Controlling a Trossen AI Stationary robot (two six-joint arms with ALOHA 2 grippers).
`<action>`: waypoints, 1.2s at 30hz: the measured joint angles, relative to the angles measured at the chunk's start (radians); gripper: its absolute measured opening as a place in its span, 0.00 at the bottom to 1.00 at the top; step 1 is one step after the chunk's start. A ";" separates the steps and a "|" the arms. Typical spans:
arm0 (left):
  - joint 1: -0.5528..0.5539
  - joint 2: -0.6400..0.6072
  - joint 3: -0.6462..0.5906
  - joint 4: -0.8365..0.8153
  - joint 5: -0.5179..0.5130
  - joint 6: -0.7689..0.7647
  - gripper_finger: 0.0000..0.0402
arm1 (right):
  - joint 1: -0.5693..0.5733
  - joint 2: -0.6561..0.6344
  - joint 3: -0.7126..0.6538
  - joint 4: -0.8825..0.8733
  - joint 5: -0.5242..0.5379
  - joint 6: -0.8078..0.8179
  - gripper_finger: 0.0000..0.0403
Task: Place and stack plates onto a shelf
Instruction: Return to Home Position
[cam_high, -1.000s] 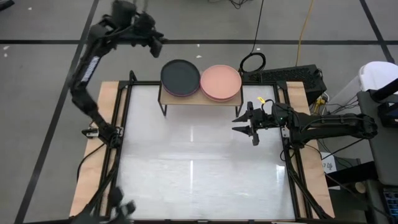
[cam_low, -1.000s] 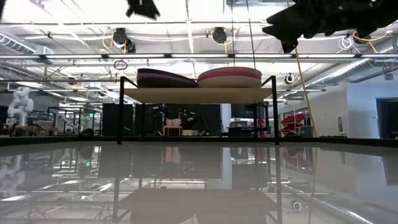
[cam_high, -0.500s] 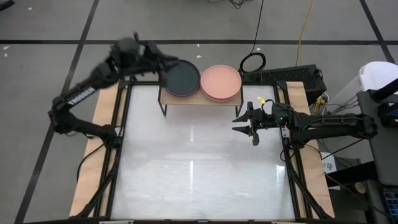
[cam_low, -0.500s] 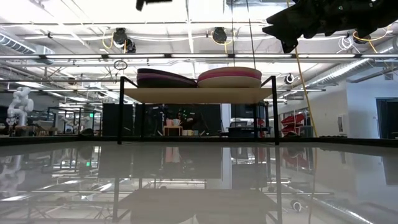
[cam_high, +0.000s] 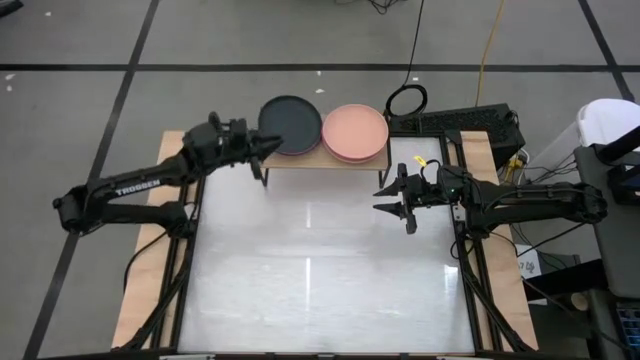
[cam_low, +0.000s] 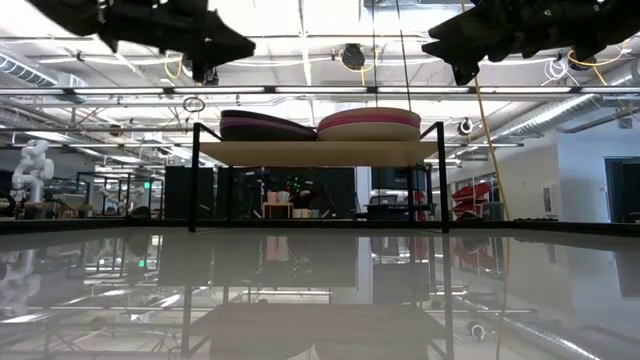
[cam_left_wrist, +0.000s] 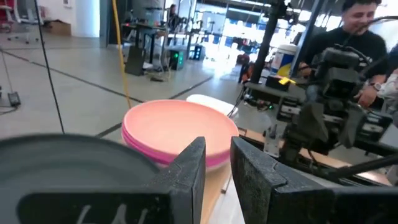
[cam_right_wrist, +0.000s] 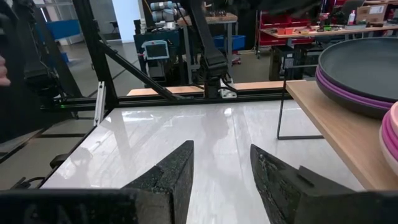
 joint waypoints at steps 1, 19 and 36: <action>-0.002 -0.018 -0.029 0.016 0.000 0.000 0.20 | 0.000 0.000 0.000 0.000 0.000 0.000 0.35; -0.001 -0.078 -0.308 0.134 -0.087 -0.069 0.20 | 0.000 0.000 0.000 0.000 0.000 0.000 0.35; -0.001 -0.078 -0.308 0.130 -0.086 -0.068 0.20 | 0.000 0.000 0.000 0.000 0.000 0.000 0.35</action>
